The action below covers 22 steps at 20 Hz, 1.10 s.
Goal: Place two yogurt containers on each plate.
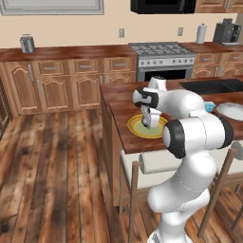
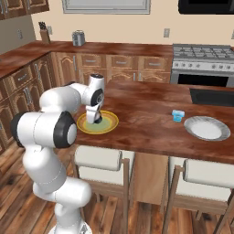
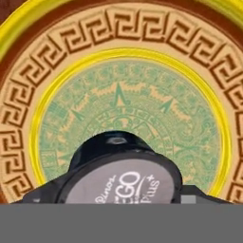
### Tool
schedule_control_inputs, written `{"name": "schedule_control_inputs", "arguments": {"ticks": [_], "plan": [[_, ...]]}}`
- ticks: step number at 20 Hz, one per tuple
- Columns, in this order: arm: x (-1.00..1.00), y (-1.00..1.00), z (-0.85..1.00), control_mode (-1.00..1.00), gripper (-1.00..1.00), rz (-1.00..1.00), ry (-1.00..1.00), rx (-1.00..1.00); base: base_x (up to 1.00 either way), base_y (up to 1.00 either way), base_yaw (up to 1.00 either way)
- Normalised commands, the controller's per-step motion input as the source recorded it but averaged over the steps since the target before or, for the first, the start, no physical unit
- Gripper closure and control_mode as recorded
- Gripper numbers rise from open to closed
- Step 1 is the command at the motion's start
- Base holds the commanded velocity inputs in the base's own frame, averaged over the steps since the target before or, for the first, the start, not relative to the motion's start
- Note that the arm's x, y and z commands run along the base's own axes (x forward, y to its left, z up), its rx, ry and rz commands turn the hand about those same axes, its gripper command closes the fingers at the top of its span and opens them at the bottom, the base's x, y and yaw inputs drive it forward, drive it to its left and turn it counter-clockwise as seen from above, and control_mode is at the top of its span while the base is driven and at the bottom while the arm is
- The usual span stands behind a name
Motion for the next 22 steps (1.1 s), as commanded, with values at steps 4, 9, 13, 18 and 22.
{"name": "schedule_control_inputs", "arguments": {"ticks": [4,9,13,18,22], "plan": [[0.01,0.07,0.07,-1.00,-1.00,-0.05,0.07,0.00,0.00,0.00,0.00],[0.00,0.05,0.14,-1.00,-1.00,-0.06,0.04,0.00,0.00,0.00,0.00],[0.02,0.07,0.26,-1.00,-1.00,-0.02,0.00,0.00,0.00,0.00,0.00],[0.01,0.07,0.38,-1.00,-1.00,0.00,0.00,0.00,0.00,0.00,0.00],[0.00,0.00,0.45,-1.00,-1.00,-0.02,-0.03,0.00,0.00,0.00,0.00]]}}
